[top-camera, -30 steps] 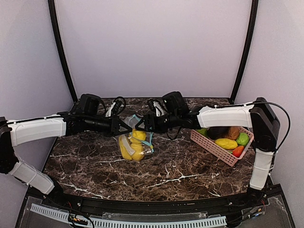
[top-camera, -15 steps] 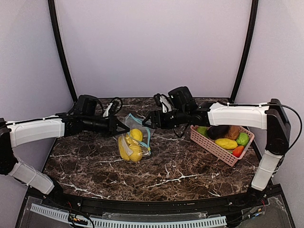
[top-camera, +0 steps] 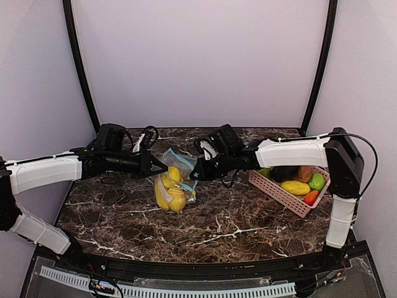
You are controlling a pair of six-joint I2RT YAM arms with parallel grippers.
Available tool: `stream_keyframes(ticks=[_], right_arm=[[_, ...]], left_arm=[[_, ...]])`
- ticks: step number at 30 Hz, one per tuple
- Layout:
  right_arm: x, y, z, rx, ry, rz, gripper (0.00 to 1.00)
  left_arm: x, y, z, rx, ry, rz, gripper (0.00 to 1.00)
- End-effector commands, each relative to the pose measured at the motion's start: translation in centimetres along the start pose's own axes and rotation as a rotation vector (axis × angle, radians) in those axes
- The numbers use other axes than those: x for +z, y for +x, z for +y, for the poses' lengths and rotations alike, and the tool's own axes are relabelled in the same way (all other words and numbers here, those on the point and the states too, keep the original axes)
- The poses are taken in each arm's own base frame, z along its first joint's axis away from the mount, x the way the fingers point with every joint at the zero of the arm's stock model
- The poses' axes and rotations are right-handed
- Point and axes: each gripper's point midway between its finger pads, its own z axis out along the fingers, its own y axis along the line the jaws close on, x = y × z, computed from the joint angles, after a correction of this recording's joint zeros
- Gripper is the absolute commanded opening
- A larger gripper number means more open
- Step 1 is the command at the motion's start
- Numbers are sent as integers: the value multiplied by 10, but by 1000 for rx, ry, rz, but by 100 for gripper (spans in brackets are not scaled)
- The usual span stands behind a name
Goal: Place the food in the zip-top bag and seal the zipper
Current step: Adjust the zipper food storage bag at the center of the board.
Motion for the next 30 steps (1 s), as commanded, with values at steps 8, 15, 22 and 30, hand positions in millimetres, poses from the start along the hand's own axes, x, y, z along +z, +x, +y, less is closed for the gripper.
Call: stream_keyframes(ticks=[8,15,22,30], right_arm=[[-54,-14,76,-32,-143,-26,0],[-37,0,67,77,-141,9,0],[-26,-4,61,133,-139,-24,0],[-18,-10,62,124,-138,-25,0]], left_arm=[[-27,-16,25,31,-216,-34,1],[-15,-18,12,-33,-88,-52,12],[-8,-2,12,-87,-25,-18,57],[-5,19,21,-147,-19,-7,75]])
